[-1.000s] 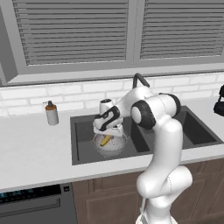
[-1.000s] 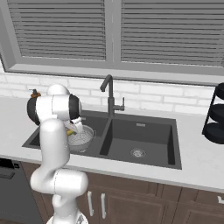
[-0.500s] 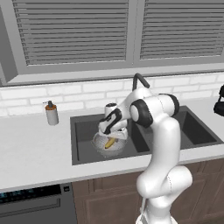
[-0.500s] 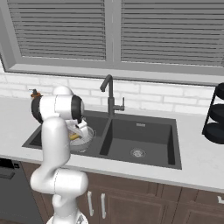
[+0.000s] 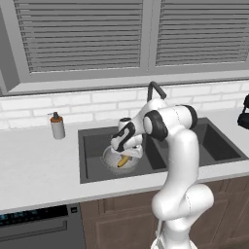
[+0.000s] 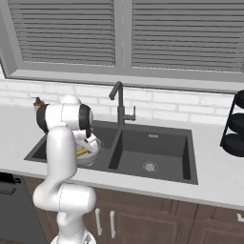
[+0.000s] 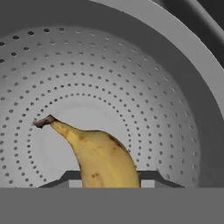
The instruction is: Put the colander in the sink, put the banana in the colander, and turn on the sink faucet and pour water over the colander.
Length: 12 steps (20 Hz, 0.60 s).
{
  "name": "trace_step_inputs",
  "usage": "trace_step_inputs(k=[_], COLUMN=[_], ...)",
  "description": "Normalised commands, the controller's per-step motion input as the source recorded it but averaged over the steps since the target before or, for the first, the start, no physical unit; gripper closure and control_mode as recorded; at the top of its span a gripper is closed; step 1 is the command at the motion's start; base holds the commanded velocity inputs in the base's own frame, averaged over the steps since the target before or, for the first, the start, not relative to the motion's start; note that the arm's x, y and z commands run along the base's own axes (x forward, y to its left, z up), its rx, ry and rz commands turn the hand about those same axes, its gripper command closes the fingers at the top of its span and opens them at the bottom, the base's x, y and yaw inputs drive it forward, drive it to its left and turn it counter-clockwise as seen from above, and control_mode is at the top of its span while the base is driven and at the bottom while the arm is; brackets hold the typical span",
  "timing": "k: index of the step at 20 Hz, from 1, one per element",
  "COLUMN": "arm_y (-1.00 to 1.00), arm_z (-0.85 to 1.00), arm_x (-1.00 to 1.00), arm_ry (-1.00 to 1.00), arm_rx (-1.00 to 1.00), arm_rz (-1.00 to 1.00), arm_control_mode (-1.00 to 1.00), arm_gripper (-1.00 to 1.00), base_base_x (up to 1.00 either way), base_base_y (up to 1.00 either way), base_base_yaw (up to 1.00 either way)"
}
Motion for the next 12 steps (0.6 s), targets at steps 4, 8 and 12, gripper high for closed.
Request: trace_step_inputs(k=[4,8,12], arm_y=[-0.04,-0.02,0.0], arm_z=[-0.1,0.08,0.32], arm_x=[0.18,0.1,0.04], arm_ry=[0.0,0.0,0.06], arm_rx=[0.02,0.0,0.0], arm_rz=[0.0,0.0,0.0], arm_control_mode=[-1.0,-1.0,-1.0], arm_gripper=[-1.0,-1.0,-1.0], base_base_x=[0.0,0.0,0.0], base_base_y=[0.0,0.0,0.0], base_base_yaw=[0.0,0.0,0.0])
